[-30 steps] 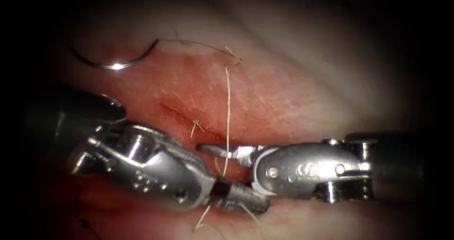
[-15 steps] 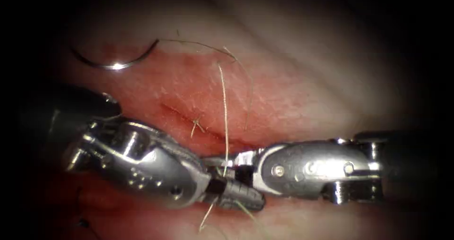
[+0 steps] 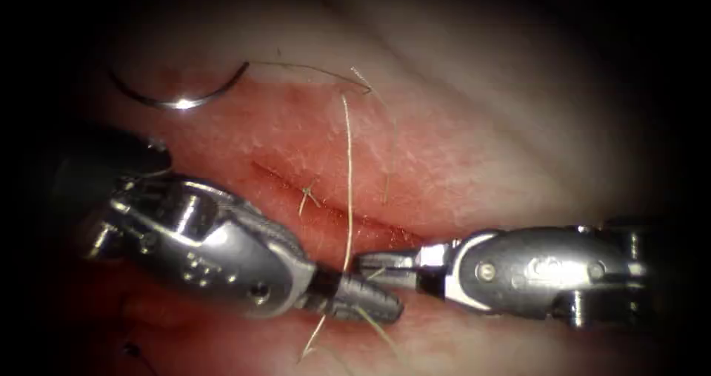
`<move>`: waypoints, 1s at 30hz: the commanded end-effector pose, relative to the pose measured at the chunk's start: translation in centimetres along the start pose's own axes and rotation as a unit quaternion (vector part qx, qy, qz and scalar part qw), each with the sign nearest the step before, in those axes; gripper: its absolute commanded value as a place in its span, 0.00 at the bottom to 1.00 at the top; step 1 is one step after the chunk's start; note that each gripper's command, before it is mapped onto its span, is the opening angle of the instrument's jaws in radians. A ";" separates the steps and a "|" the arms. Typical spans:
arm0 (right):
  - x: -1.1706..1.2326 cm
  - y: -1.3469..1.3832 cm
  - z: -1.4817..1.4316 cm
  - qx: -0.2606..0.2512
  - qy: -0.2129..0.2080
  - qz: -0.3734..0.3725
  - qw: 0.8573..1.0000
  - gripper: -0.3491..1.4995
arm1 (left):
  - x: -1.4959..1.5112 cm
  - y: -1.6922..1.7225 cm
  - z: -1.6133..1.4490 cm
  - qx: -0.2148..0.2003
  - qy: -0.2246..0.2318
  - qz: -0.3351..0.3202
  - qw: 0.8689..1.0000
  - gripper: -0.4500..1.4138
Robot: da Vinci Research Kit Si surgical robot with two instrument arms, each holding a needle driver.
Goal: Wound Closure
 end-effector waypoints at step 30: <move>-0.61 0.67 0.03 -0.023 0.023 0.213 0.976 0.00 | 0.31 -0.15 0.17 0.123 -0.066 -0.069 0.988 0.66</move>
